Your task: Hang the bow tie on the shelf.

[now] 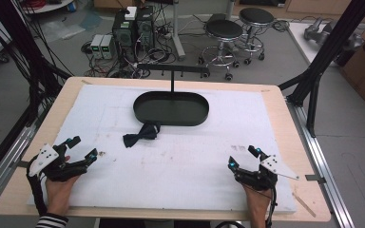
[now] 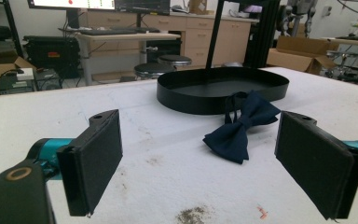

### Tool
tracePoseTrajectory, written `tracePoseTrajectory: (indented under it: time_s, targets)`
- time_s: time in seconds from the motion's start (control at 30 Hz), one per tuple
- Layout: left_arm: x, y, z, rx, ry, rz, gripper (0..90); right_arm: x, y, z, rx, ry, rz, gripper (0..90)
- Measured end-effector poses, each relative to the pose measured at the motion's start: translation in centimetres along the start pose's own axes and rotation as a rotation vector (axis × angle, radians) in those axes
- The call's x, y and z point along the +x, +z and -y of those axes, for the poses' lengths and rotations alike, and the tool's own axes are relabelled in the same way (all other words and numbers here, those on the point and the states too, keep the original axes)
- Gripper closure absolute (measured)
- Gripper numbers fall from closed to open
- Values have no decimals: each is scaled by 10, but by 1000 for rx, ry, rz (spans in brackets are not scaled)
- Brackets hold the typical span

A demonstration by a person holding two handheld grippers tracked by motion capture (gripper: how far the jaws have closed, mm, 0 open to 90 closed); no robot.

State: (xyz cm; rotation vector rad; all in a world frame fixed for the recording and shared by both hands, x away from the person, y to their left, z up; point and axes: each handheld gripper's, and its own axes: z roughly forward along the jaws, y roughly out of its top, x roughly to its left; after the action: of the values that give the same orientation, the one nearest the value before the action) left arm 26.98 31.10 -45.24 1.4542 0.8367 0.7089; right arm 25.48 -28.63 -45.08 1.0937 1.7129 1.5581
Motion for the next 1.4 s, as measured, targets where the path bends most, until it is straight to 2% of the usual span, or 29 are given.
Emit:
tracePoseTrajectory:
  time_s: [0.63, 0.8, 0.97, 1.07, 1.23, 1.3, 1.33, 1.4]
  targets:
    - [1, 0, 0, 0, -15, 8, 151, 0, 1, 0, 12, -5, 3, 108]
    - [1, 0, 0, 3, -6, 14, 149, 1, 2, -1, 23, -17, 7, 108]
    - [3, 0, -1, 2, -28, 12, 148, 1, 3, -1, 29, -11, 6, 108]
    - [6, 0, -1, 2, -61, 7, 148, 0, 4, -1, 33, -18, 6, 108]
    - [5, 1, -3, 16, -61, 4, 148, 1, 5, -2, 44, -18, 5, 108]
    - [5, 5, -8, 48, -50, 15, 148, 1, 5, -2, 44, -20, 5, 108]
    - [5, 5, -8, 48, -50, 15, 147, 1, 5, -2, 44, -21, 7, 108]
    - [3, 9, -19, 58, -40, 32, 147, 1, 5, -2, 45, -18, 7, 108]
